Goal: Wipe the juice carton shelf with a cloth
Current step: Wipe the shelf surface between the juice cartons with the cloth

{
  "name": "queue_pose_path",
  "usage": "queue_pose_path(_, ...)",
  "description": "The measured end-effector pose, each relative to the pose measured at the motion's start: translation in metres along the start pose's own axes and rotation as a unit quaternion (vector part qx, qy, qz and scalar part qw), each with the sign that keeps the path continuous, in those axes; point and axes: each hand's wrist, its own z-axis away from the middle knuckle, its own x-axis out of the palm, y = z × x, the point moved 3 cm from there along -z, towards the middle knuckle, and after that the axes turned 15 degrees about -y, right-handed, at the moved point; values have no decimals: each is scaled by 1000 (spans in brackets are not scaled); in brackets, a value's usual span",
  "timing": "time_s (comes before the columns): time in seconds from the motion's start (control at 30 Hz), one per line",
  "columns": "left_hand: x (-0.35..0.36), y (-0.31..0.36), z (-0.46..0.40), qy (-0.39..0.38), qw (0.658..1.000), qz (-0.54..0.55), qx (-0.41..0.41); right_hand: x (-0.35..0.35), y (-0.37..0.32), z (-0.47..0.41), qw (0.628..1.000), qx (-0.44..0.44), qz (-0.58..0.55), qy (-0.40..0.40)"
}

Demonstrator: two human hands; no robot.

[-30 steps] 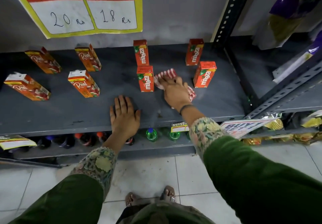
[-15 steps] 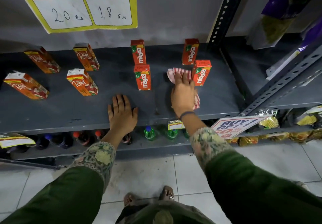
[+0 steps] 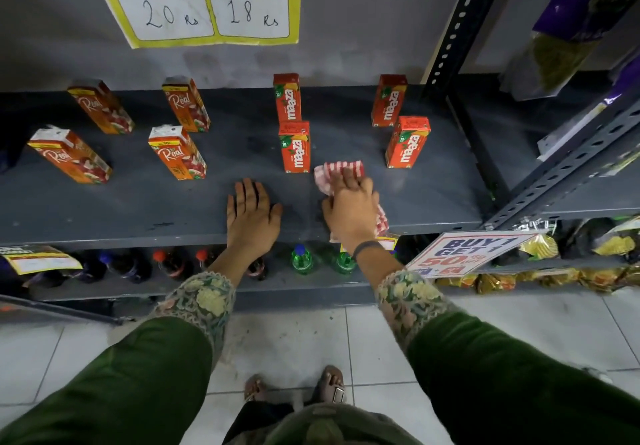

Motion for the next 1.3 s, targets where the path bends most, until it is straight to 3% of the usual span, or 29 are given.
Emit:
queue_pose_path(0.2, -7, -26, 23, 109, 967, 209, 96, 36, -61, 38, 987, -157, -45, -7)
queue_pose_path(0.27, -13, -45, 32, 141, 968, 185, 95, 30, -46, 33, 995, -75, -67, 29)
queue_pose_path(0.37, -31, -90, 34, 164, 980, 101, 48, 7, 6, 26, 982, 140, -52, 120)
queue_pose_path(0.47, -50, -143, 24, 134, 990, 25, -34, 0, 20, 20, 969, 204, -83, 110)
queue_pose_path(0.57, -58, -184, 15, 81, 994, 12, -68, 16, -25, 13, 985, 143, -46, 84)
queue_pose_path(0.83, -56, -203, 5, -9, 999, -50, -14, 75, -168, 27, 995, -55, -56, 60)
queue_pose_path(0.9, -58, -205, 3, -30, 999, -41, -8, 74, -167, 26, 993, -41, -80, 75)
queue_pose_path(1.0, -59, -205, 3, -40, 998, -43, -2, 62, -143, 17, 983, 113, -92, 112)
queue_pose_path(1.03, -59, -205, 4, -39, 998, -45, -2, 61, -142, 15, 985, 120, -78, 96)
queue_pose_path(1.13, -58, -205, 3, -38, 998, -44, -2, 67, -168, 12, 997, -18, -61, 36)
queue_pose_path(1.2, -58, -206, 2, -36, 998, -45, -2, 69, -179, 14, 992, -81, -90, 45)
queue_pose_path(1.3, -57, -207, 2, -36, 998, -53, 0, 52, -172, -6, 987, -30, -101, 122)
